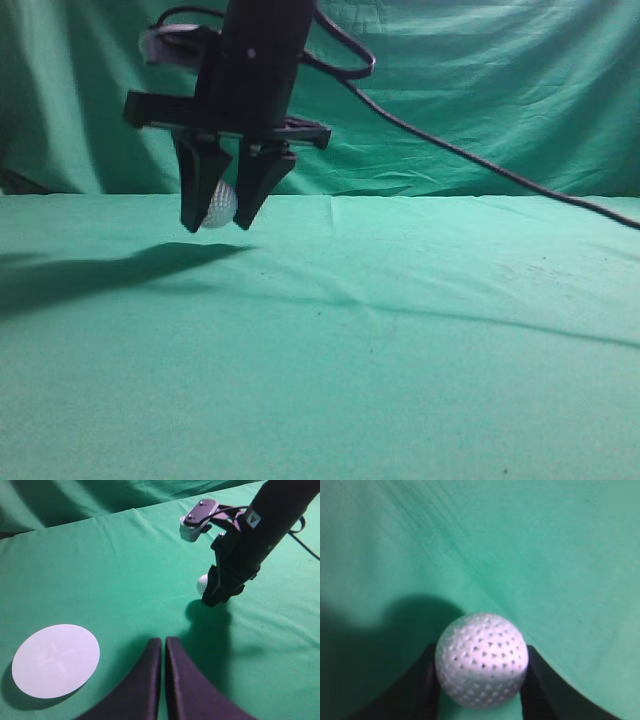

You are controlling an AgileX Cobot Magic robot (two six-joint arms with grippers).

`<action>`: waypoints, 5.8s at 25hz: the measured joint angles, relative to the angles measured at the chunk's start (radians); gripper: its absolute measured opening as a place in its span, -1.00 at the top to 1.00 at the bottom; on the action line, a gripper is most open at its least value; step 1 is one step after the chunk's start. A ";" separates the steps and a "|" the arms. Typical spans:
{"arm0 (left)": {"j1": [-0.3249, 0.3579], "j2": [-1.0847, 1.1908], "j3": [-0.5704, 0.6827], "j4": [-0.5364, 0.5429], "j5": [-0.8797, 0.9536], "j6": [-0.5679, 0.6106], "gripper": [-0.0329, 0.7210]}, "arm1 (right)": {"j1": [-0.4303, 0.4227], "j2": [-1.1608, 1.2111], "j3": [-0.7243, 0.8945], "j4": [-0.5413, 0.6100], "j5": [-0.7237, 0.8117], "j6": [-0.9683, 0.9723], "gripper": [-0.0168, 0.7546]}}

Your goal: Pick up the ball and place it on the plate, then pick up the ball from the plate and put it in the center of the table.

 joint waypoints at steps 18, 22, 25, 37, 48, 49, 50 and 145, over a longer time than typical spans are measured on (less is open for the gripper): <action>0.000 0.000 0.006 0.004 -0.008 0.000 0.91 | 0.002 -0.049 -0.100 -0.002 0.097 -0.004 -0.28; 0.000 0.000 0.006 -0.013 -0.032 0.000 0.91 | 0.002 -0.173 -0.128 -0.011 0.166 -0.004 -0.34; 0.000 0.000 0.006 -0.034 -0.062 0.000 0.91 | 0.002 -0.278 -0.132 -0.039 0.234 0.015 -0.08; -0.005 0.000 0.006 -0.079 -0.098 0.000 0.91 | 0.002 -0.633 -0.120 -0.222 0.339 0.207 0.79; -0.121 -0.038 0.006 -0.074 0.017 0.000 0.91 | 0.002 -1.172 0.465 -0.230 0.250 0.234 0.79; -0.121 -0.048 0.008 -0.074 0.017 0.000 0.91 | 0.002 -1.236 0.526 -0.231 0.210 0.235 0.79; -0.121 -0.055 0.010 -0.074 0.017 0.000 0.91 | 0.002 -1.299 0.598 -0.231 0.160 0.236 0.79; -0.121 -0.096 0.227 -0.099 -0.116 0.000 0.91 | -0.639 -2.291 1.940 -0.185 -0.546 0.246 0.79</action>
